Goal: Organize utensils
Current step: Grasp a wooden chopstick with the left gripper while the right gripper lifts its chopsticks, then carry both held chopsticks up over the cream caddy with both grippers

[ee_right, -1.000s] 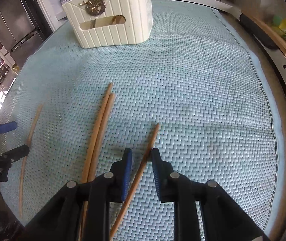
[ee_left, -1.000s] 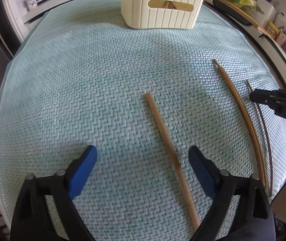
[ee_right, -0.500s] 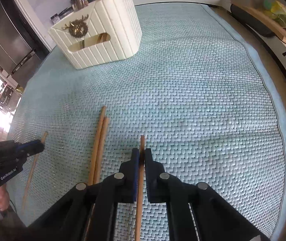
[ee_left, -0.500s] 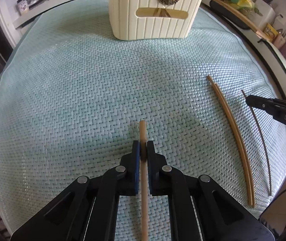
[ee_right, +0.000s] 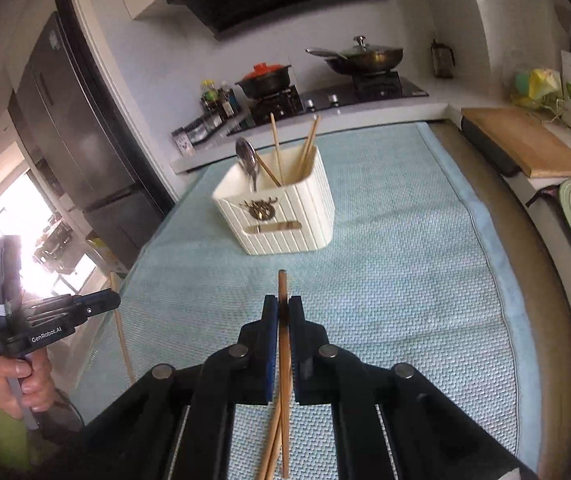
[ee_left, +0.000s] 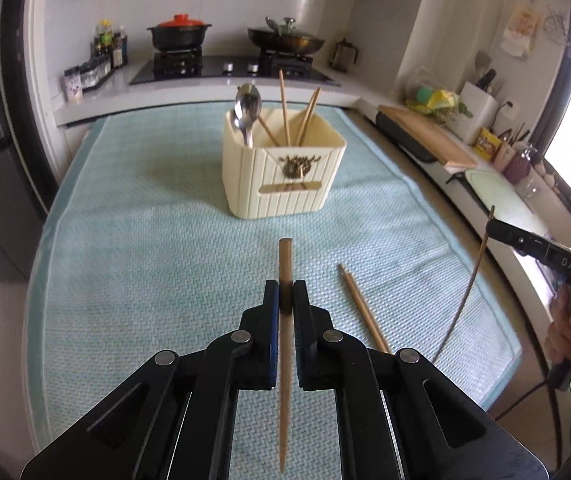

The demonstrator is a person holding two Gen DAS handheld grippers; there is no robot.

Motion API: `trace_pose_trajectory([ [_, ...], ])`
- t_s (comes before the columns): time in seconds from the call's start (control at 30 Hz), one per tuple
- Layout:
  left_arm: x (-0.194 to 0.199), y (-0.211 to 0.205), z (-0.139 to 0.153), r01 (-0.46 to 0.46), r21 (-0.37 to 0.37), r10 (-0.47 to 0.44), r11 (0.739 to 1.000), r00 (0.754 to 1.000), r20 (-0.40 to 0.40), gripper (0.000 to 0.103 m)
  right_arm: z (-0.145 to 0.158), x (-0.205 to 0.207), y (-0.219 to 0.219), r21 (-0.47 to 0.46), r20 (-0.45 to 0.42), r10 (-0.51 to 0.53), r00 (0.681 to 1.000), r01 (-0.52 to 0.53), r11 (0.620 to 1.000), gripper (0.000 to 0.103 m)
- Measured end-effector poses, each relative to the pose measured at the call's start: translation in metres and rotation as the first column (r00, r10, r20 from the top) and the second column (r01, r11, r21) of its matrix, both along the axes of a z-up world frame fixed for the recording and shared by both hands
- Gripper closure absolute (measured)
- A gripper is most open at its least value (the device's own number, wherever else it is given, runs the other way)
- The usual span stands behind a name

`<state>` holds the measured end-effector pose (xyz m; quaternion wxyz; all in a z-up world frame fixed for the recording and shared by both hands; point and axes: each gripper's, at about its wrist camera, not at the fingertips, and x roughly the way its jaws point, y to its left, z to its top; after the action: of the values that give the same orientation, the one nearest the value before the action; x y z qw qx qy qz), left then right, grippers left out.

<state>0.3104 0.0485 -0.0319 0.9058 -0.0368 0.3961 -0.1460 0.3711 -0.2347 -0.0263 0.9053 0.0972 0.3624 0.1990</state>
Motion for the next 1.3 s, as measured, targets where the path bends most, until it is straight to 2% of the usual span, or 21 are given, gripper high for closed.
trace_pose_trajectory([
  [0.07,-0.006,0.001,0.011,-0.002,-0.015,0.003,1.000,1.000,0.030,0.098,0.019,-0.010,0.007,0.001,0.053,0.005,0.999,-0.005,1.000,0.097],
  [0.2,-0.015,0.007,0.026,-0.017,-0.035,0.020,0.999,0.996,0.090,0.098,0.034,-0.031,0.008,-0.017,0.136,0.006,0.991,-0.003,1.000,0.098],
  [0.3,-0.022,0.006,0.031,-0.053,-0.014,0.055,0.998,0.986,0.155,0.098,0.045,-0.041,0.015,-0.037,0.190,0.002,0.982,0.005,0.999,0.098],
  [0.4,-0.023,0.009,0.029,-0.050,-0.085,0.064,0.995,0.984,0.166,0.098,0.056,-0.049,0.020,-0.055,0.236,0.001,0.972,0.012,0.998,0.098],
  [0.6,-0.017,0.025,0.031,-0.091,-0.188,0.124,0.978,0.977,0.172,0.098,0.068,-0.053,0.022,-0.055,0.273,0.007,0.962,0.008,0.998,0.098],
  [0.93,0.004,0.026,0.062,-0.109,-0.203,0.155,0.973,0.962,0.226,0.099,0.085,-0.041,0.022,-0.075,0.310,0.004,0.951,0.020,0.997,0.098],
  [1.17,0.041,0.026,0.110,-0.114,-0.209,0.180,0.971,0.927,0.329,0.099,0.115,-0.009,0.028,-0.094,0.389,-0.009,0.921,0.049,0.994,0.098],
  [1.3,0.071,0.027,0.141,-0.128,-0.237,0.217,0.963,0.891,0.400,0.099,0.136,0.019,0.035,-0.090,0.448,-0.017,0.894,0.063,0.994,0.098],
])
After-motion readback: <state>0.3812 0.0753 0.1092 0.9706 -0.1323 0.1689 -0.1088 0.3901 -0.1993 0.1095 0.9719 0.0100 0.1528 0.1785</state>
